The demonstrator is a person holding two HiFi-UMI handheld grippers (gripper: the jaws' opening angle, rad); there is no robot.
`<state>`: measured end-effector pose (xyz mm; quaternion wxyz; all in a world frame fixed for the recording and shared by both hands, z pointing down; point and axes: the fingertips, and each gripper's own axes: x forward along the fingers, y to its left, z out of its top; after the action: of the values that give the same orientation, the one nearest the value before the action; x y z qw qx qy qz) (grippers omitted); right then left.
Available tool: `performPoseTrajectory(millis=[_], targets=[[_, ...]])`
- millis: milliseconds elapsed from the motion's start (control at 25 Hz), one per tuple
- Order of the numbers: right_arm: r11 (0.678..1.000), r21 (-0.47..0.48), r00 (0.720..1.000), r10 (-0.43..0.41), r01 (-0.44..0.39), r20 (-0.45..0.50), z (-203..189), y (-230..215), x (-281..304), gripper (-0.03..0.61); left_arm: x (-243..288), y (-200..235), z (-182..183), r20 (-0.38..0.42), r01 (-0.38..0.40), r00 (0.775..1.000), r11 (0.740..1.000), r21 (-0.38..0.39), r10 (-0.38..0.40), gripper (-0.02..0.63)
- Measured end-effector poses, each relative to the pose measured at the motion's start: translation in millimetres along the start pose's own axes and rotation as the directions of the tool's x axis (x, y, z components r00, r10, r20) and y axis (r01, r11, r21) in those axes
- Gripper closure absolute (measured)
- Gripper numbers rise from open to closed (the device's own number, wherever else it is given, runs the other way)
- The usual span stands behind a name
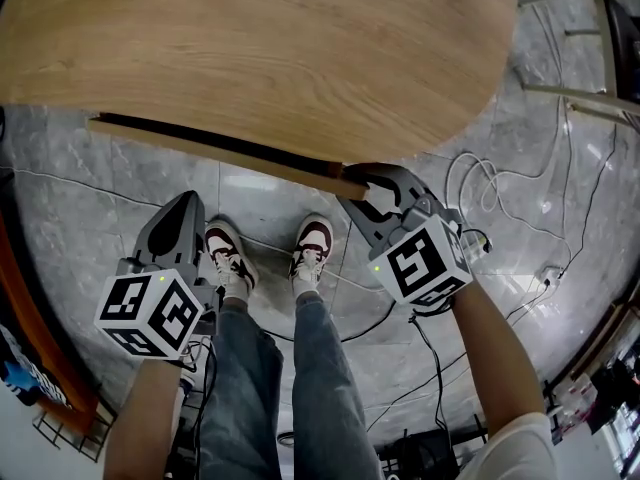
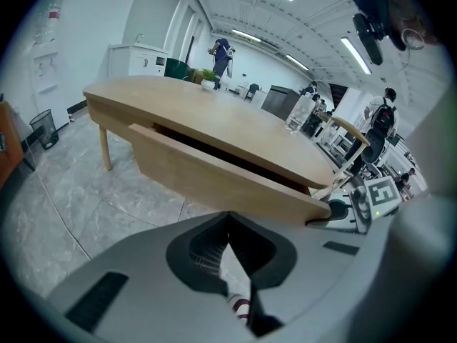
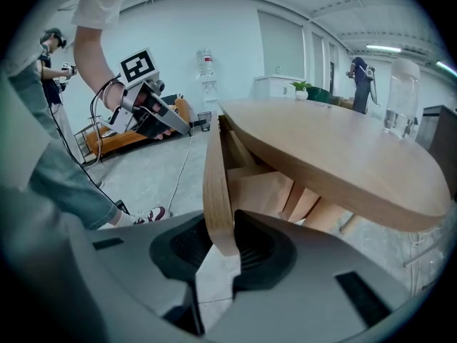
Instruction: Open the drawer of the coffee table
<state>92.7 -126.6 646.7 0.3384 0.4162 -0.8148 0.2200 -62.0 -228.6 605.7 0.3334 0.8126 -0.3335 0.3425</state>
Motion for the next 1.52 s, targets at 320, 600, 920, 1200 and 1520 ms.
performPoseTrajectory(millis=[320, 600, 920, 1200, 1520], targets=[[0.993, -0.008, 0.993, 0.114, -0.114, 0.016, 3.4, 61.6, -9.9, 0.495, 1.0, 5.1, -14.3, -0.066, -0.035, 0.997, 0.999, 0.001, 0.035, 0.623], [0.992, 0.082, 0.995, 0.091, -0.093, 0.028, 2.4, 83.3, -11.4, 0.486, -23.0, 15.8, -39.4, -0.044, 0.027, 0.999, 0.997, -0.068, -0.03, 0.623], [0.994, 0.07, 0.996, 0.085, -0.086, 0.012, 0.0, 87.2, -9.8, 0.488, -40.0, 30.3, -42.7, -0.027, 0.005, 1.0, 0.996, -0.09, -0.007, 0.623], [0.996, 0.062, 0.997, 0.07, -0.069, -0.013, 0.8, 87.2, -9.6, 0.489, -57.6, 49.1, -48.5, -0.019, -0.019, 1.0, 0.994, -0.104, 0.017, 0.623], [0.999, 0.029, 0.998, 0.042, -0.041, -0.04, 0.4, 86.7, -10.4, 0.495, -62.8, 52.5, -55.8, -0.021, -0.019, 1.0, 0.994, -0.106, 0.017, 0.623]])
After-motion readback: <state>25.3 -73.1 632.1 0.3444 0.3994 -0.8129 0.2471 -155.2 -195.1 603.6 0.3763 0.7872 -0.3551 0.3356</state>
